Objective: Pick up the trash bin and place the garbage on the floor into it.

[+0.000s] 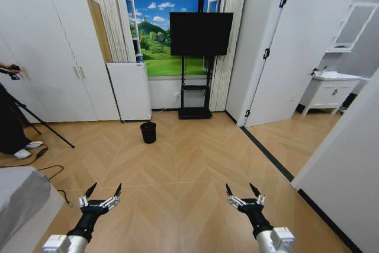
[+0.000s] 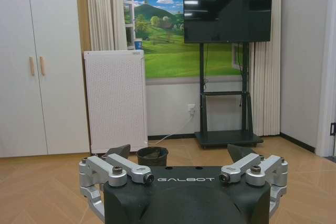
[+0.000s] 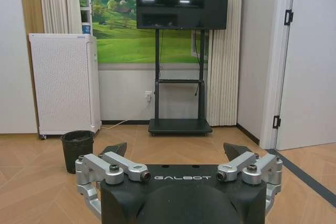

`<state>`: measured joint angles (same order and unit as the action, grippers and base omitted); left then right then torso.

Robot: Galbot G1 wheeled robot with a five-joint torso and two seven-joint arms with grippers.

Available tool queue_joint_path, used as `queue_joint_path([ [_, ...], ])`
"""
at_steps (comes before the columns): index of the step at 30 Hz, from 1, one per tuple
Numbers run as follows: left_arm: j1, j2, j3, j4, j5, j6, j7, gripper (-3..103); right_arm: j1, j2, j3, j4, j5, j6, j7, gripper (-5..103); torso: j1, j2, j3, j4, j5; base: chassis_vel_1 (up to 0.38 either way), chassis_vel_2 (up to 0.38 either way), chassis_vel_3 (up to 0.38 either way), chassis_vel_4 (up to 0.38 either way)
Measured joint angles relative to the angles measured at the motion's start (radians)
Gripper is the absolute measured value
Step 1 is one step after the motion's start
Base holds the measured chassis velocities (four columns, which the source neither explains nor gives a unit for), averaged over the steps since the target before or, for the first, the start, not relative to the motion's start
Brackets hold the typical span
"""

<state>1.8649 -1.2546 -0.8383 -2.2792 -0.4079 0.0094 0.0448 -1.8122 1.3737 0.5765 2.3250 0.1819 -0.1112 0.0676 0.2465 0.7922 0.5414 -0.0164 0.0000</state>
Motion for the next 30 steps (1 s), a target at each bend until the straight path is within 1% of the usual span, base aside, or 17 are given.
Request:
queue_joint_path([
  [3,0.0,0.0,0.0,0.0,0.0,0.0,0.0,100,0.0,0.0,0.0,0.0,0.0,0.0,0.0,100,0.0,0.0,0.0,-0.0001,-0.0002,0.0,0.0,0.0,0.0],
  [5,0.0,0.0,0.0,0.0,0.0,0.0,0.0,100,0.0,0.0,0.0,0.0,0.0,0.0,0.0,100,0.0,0.0,0.0,-0.0001,0.0004,0.0,0.0,0.0,0.0],
  [25,0.0,0.0,0.0,0.0,0.0,0.0,0.0,100,0.0,0.0,0.0,0.0,0.0,0.0,0.0,100,0.0,0.0,0.0,-0.0001,0.0,-0.006,-0.002,0.004,0.003],
  [30,0.0,0.0,0.0,0.0,0.0,0.0,0.0,100,0.0,0.0,0.0,0.0,0.0,0.0,0.0,100,0.0,0.0,0.0,0.0,0.0,-0.055,0.075,0.065,-0.059],
])
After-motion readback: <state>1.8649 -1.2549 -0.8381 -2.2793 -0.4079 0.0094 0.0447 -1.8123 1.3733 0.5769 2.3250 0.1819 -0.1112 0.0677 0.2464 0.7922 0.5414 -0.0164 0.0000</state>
